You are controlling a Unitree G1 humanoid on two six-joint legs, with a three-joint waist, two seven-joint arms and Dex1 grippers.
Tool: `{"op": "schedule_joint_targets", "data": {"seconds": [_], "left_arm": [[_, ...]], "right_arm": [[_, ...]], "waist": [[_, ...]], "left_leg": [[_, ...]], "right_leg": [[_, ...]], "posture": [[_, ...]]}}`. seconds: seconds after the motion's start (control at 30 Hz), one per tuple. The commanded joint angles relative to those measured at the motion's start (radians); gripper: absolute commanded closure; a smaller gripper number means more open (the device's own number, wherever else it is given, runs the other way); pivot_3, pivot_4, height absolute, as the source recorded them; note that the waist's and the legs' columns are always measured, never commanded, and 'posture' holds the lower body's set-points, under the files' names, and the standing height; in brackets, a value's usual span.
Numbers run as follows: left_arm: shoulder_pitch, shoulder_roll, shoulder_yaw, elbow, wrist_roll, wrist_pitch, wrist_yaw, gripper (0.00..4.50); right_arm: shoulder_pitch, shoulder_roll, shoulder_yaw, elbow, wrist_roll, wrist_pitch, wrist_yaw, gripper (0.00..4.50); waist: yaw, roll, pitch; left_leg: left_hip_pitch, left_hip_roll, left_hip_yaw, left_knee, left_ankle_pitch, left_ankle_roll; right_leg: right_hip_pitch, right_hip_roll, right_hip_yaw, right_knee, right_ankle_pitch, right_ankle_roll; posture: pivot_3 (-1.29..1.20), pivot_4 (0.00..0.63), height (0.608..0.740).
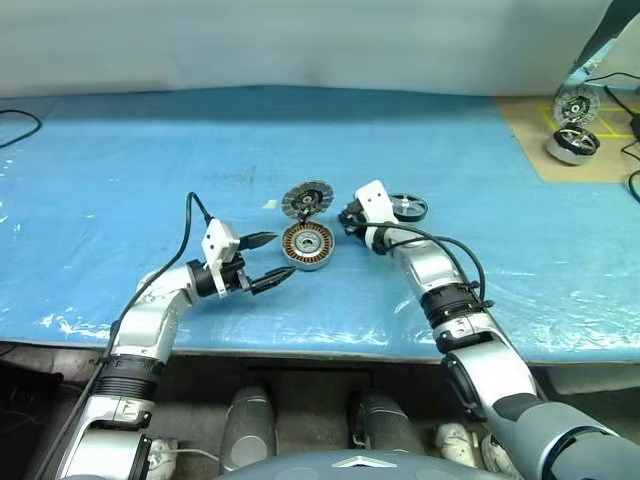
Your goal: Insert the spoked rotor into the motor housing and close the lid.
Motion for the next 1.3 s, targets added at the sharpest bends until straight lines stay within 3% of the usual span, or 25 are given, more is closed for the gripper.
{"op": "schedule_joint_targets", "data": {"seconds": [0.03, 0.97, 1.07, 1.3], "left_arm": [[-0.002, 0.011, -0.002, -0.017, -0.008, -0.008, -0.021, 0.00], [-0.032, 0.003, 0.002, 0.024, 0.002, -0.019, -0.031, 0.00], [-0.034, 0.000, 0.002, 0.032, 0.004, -0.025, -0.033, 0.00], [-0.038, -0.001, 0.001, 0.042, 0.003, -0.033, -0.039, 0.00]], "right_arm": [[0.047, -0.026, 0.010, -0.064, 0.003, 0.046, 0.039, 3.04], [0.037, 0.034, 0.010, 0.083, -0.018, -0.015, -0.030, 3.04], [0.043, 0.029, 0.012, 0.080, -0.018, -0.026, -0.024, 3.84], [0.054, 0.017, 0.022, 0.024, -0.015, -0.003, 0.005, 3.84]], "waist": [[0.001, 0.000, 0.000], [-0.023, 0.000, 0.000], [-0.023, 0.000, 0.000], [-0.023, 0.000, 0.000]], "left_leg": [[-0.001, 0.000, 0.000, 0.000, 0.000, 0.000], [0.003, 0.000, 0.000, 0.000, 0.000, 0.000], [0.003, 0.000, 0.000, 0.000, 0.000, 0.000], [0.003, 0.000, 0.000, 0.000, 0.000, 0.000]], "right_leg": [[0.000, 0.000, 0.000, 0.000, 0.000, 0.000], [0.002, 0.000, 0.000, 0.000, 0.000, 0.000], [0.002, 0.000, 0.000, 0.000, 0.000, 0.000], [0.002, 0.000, 0.000, 0.000, 0.000, 0.000]], "posture": [[0.00, 0.150, 0.740], [0.00, 0.150, 0.740], [0.00, 0.150, 0.740], [0.00, 0.150, 0.740]]}}
